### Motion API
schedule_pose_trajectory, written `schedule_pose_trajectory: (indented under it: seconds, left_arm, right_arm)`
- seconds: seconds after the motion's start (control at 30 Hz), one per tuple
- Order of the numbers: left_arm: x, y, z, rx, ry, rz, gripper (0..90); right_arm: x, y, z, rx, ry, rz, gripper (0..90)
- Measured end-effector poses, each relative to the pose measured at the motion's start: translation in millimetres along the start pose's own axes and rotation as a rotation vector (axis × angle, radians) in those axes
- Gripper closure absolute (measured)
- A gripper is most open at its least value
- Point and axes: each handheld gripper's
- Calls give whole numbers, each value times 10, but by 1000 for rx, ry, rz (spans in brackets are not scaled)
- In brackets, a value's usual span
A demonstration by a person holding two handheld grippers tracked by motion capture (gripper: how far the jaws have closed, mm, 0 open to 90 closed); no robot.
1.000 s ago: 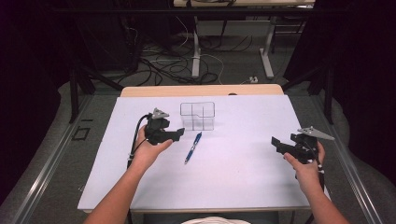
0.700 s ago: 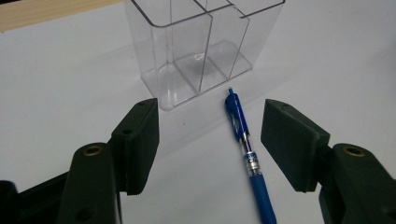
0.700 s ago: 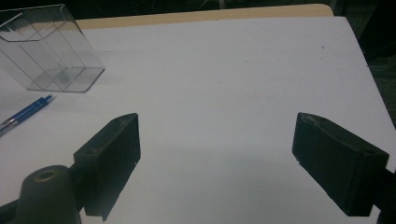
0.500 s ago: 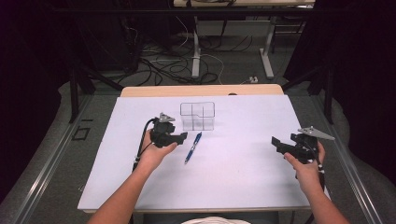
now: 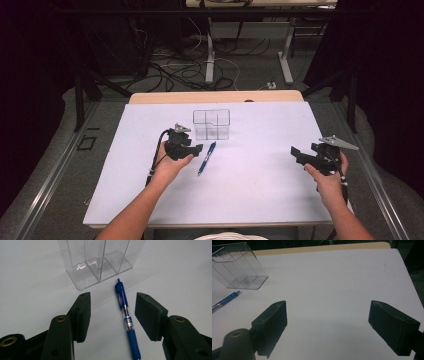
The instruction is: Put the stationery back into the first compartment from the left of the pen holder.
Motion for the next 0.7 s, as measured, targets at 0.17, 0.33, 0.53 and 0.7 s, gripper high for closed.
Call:
schedule_pose_trajectory:
  seconds: [0.17,0.33,0.53,0.7]
  left_arm:
    - [38,34,-22,-25,-11,-7,514]
    - [64,85,-47,-52,-31,-14,545]
    - [87,152,-75,-92,-74,-28,571]
    - [94,191,-88,-126,-90,-38,592]
  right_arm:
    - [-13,0,1,3,6,1,147]
    - [-10,1,-1,-2,6,8,146]
    - [-12,5,-4,-6,5,9,143]
    - [-10,6,-6,-21,-1,9,130]
Point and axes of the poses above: each handheld gripper's, and its own axes: y roughly forward along the jaws, z roughly out of its top, x roughly to its right, and after that the axes turned 10 degrees about -y, right-handed
